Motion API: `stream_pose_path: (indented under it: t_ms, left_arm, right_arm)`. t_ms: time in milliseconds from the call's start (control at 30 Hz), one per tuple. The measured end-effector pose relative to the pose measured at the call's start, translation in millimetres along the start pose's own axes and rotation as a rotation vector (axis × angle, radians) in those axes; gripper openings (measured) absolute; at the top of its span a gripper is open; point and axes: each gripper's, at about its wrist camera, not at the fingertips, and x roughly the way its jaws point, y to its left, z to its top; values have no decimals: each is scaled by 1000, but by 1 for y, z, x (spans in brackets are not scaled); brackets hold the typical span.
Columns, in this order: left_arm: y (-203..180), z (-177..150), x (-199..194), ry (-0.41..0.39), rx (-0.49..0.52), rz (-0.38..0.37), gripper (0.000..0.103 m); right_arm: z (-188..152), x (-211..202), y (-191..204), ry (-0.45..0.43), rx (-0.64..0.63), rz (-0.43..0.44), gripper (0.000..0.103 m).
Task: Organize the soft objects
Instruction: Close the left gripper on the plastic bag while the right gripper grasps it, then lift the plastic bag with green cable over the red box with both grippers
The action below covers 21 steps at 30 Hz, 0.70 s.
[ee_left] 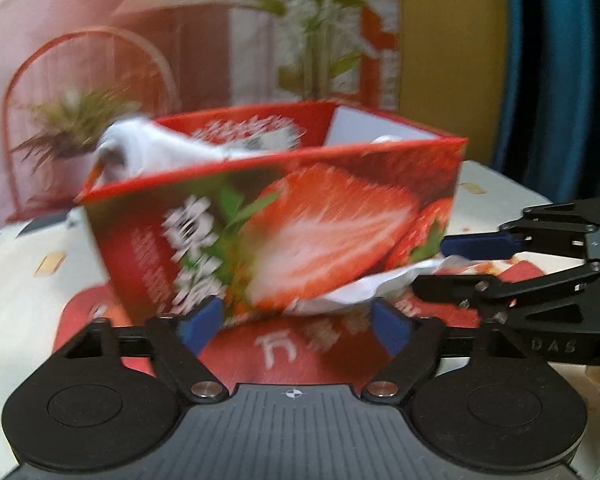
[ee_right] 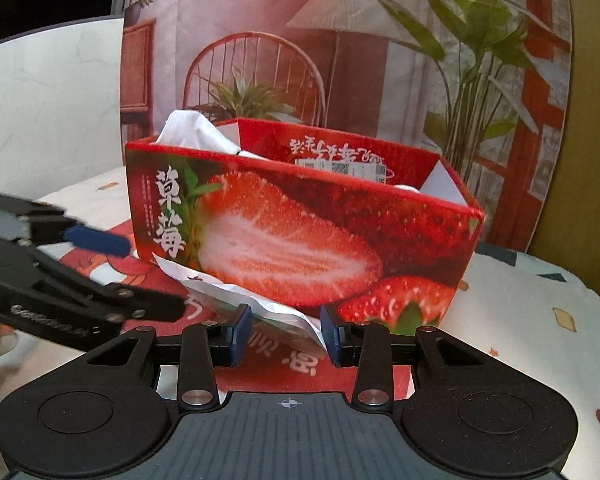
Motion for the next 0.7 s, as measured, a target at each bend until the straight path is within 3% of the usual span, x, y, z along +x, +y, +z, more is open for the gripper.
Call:
stream_pose_path:
  t_ms: [233,467,633,700]
  left_arm:
    - [-4,4,13,-4,42,-92,57]
    - [0,5,29,3,25,-119,54]
    - [3,9,35,7,18,-127,47]
    - [3,11,37,6,15,-134,45]
  right_arm:
    - [2,-4,-12,-20,-34,14,43]
    - [-2,11,-27,6,-121,19,54]
    - [-7,26,-34,28,-137,25,51]
    - [-8,30,-39,25,-95,34,43]
